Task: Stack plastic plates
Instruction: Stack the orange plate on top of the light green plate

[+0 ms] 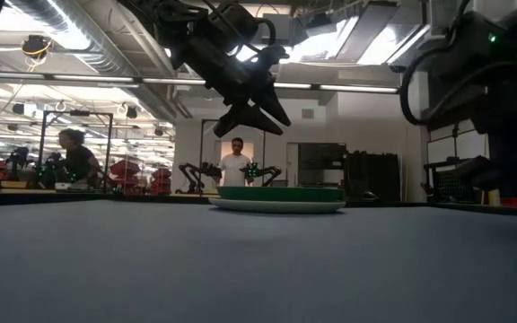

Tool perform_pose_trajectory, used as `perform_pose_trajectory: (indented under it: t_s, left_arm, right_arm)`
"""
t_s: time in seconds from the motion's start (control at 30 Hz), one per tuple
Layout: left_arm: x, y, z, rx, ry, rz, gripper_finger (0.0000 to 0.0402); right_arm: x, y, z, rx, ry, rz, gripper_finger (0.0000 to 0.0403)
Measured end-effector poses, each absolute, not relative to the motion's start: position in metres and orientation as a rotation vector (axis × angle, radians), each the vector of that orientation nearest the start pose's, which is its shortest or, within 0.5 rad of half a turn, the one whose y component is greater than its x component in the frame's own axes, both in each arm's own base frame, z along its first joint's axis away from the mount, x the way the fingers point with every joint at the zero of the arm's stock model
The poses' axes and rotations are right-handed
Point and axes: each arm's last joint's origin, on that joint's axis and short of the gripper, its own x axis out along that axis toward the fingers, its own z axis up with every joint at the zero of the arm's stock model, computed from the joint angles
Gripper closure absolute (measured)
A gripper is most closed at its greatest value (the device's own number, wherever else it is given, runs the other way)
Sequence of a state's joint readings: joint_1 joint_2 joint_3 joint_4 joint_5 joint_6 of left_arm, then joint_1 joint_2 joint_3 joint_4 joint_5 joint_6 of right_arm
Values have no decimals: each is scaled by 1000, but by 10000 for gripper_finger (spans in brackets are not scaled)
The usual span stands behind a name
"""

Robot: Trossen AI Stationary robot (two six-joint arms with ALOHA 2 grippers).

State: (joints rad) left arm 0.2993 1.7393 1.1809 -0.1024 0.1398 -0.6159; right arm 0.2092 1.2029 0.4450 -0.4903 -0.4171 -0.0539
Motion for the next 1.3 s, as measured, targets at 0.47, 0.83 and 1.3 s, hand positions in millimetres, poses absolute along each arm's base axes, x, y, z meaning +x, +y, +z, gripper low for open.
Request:
perform_pose_trajectory:
  t_s: [0.47, 0.83, 1.3]
  left_arm:
    - [364, 108, 225, -737, 583, 351, 308]
    - [364, 109, 225, -737, 583, 352, 308]
    - [364, 109, 225, -701, 588, 339, 308]
  right_arm:
    - [174, 50, 125, 119, 1284, 615, 329]
    - [174, 50, 124, 116, 1285, 611, 364]
    - [174, 50, 124, 136, 1289, 600, 400]
